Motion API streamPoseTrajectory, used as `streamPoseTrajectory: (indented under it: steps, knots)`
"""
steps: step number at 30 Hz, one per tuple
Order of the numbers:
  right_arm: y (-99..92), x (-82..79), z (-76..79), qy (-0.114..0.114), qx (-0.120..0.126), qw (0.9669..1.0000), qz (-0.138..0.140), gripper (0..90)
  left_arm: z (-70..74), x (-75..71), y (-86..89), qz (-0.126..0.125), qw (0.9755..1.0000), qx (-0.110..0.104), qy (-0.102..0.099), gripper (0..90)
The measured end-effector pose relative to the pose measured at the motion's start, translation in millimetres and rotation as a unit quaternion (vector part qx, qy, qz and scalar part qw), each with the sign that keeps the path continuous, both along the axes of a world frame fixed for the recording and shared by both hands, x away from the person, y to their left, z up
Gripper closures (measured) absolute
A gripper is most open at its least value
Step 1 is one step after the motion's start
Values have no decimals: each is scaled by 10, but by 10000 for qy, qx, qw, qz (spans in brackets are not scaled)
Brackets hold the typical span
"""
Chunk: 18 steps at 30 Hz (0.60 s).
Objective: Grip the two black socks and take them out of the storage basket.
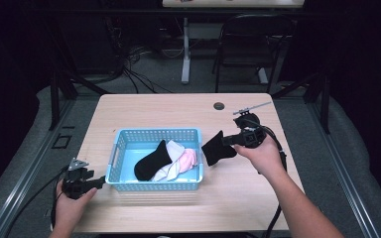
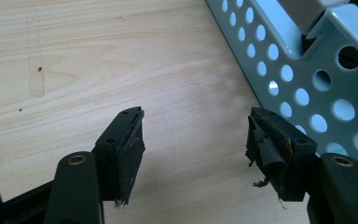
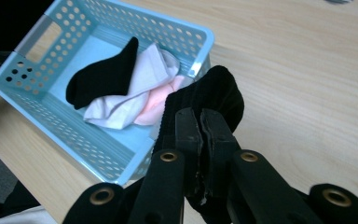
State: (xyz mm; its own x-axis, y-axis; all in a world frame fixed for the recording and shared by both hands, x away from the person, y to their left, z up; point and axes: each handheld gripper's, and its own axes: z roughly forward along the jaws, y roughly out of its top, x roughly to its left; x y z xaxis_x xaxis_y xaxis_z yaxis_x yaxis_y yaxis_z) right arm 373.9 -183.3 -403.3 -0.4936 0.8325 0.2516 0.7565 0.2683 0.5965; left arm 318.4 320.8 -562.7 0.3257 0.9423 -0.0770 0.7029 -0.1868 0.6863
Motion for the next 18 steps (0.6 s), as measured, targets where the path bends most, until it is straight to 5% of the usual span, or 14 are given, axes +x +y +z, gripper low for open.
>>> streamPoseTrajectory:
  steps: [18]
  knots:
    - [-530,27,-530,546,-171,9956,-747,863,-4,0,-4,4,10000,20,10,363]
